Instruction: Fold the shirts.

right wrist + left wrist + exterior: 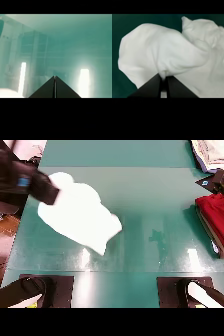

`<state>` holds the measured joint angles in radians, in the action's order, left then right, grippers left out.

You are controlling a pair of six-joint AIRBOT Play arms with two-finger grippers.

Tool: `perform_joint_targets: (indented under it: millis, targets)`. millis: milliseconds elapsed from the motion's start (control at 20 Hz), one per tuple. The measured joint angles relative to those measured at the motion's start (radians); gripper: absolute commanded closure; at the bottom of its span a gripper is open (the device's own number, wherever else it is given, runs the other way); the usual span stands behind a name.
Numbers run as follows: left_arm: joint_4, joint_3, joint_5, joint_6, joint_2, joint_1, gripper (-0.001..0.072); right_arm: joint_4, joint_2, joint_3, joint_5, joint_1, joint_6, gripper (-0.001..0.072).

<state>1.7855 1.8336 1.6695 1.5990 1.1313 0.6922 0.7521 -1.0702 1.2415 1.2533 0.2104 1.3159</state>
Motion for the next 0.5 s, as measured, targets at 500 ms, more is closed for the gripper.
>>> perform_joint_targets:
  millis: [500]
  targets:
    - [-0.149,0.028,-0.360,-0.101,0.367,-0.032,0.0667,-0.001,0.000,0.000,-0.024,0.000,0.000,0.0695]
